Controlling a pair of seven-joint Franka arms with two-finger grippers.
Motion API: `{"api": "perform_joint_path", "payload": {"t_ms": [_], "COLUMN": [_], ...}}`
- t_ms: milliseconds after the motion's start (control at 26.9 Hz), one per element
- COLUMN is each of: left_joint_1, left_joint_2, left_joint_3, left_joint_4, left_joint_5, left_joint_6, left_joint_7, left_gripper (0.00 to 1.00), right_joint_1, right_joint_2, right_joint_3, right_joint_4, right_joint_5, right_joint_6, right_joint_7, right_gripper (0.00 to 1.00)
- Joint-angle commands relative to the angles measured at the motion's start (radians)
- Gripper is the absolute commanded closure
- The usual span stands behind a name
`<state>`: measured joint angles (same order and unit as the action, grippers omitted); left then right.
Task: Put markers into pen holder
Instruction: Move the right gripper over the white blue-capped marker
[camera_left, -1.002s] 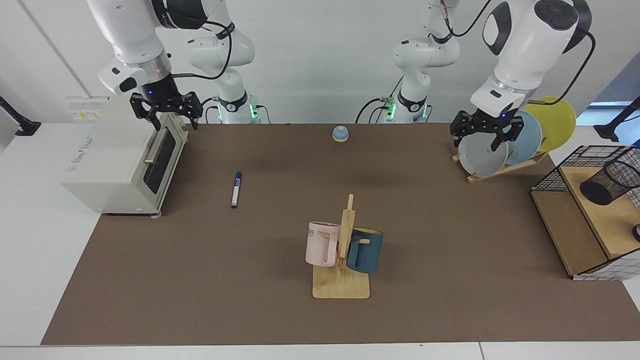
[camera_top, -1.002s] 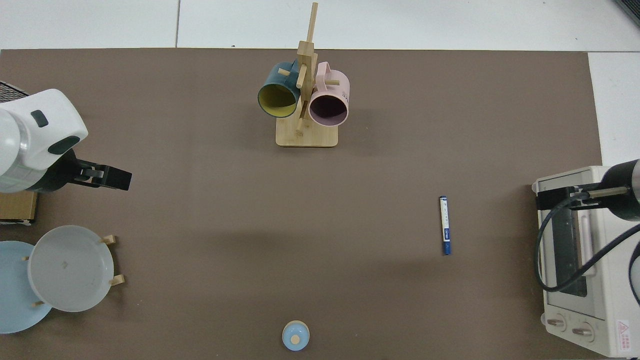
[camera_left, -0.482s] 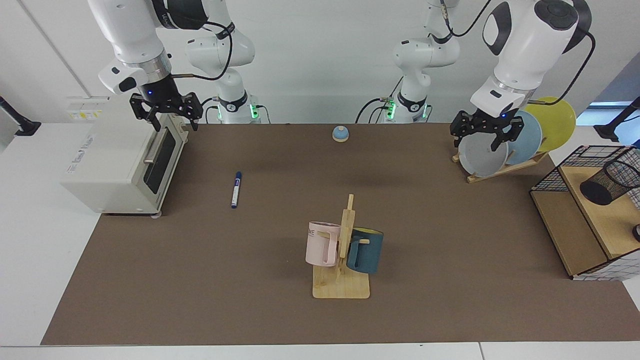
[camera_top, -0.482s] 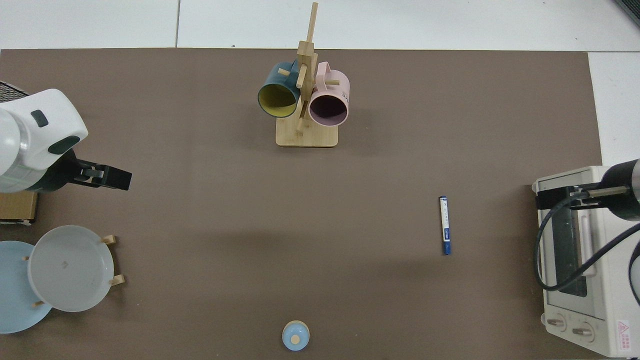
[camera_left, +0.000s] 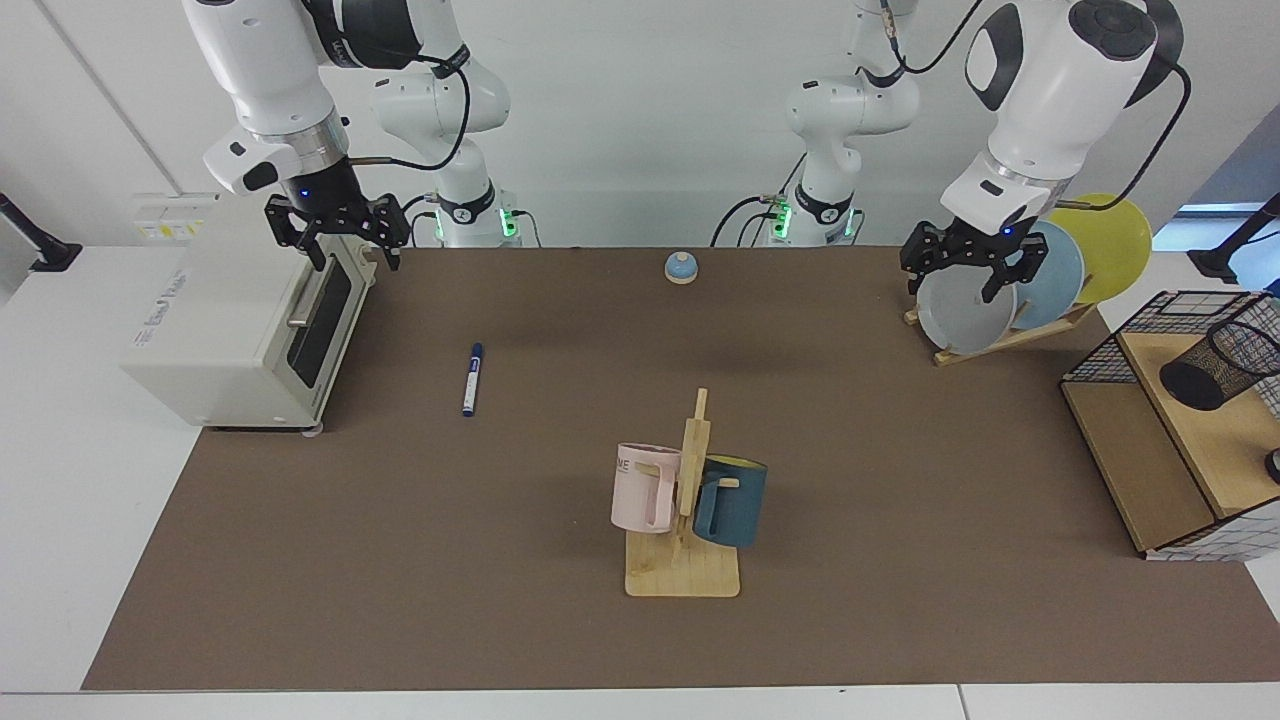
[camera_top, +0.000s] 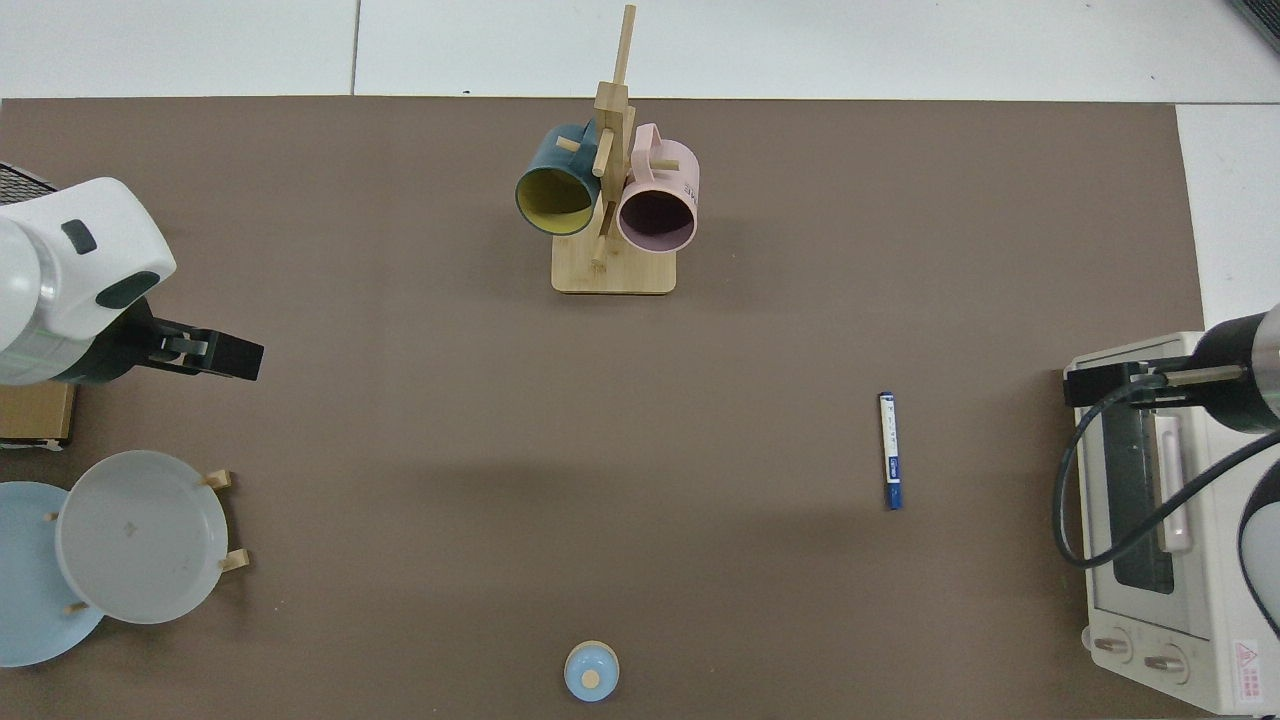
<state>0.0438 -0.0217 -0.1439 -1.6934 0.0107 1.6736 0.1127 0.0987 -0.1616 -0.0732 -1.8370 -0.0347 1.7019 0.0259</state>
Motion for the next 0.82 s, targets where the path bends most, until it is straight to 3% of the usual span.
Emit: {"api": "perform_joint_path", "payload": {"t_ms": [0,371,520,779], "left_joint_1": [0.01,0.01,0.01,0.011], "left_joint_2": [0.003,0.003,0.003,0.003], "left_joint_3": [-0.003,-0.003,-0.003,-0.003], "left_joint_4": [0.003,0.003,0.003,0.003], "left_joint_5": [-0.012,-0.012,-0.012,-0.012], "left_joint_6": [0.008,0.008,0.008,0.011], "left_joint_7": [0.015,0.015,0.015,0.016], "left_gripper": [0.0,0.0,0.0,0.0], "right_joint_1": [-0.004,0.007,0.032,0.122], "right_joint_2": [-0.024,0.002,0.027,0.151], "right_joint_3": [0.007,0.007,0.01,0.01], "right_joint_4": [-0.031,-0.004,-0.005,-0.036], "right_joint_5": [-0.024,-0.033,-0.013,-0.013], "right_joint_6": [0.027,0.013,0.054,0.188], "right_joint_7": [0.014,0.012,0.074,0.169], "right_gripper": [0.0,0.0,0.0,0.0]}}
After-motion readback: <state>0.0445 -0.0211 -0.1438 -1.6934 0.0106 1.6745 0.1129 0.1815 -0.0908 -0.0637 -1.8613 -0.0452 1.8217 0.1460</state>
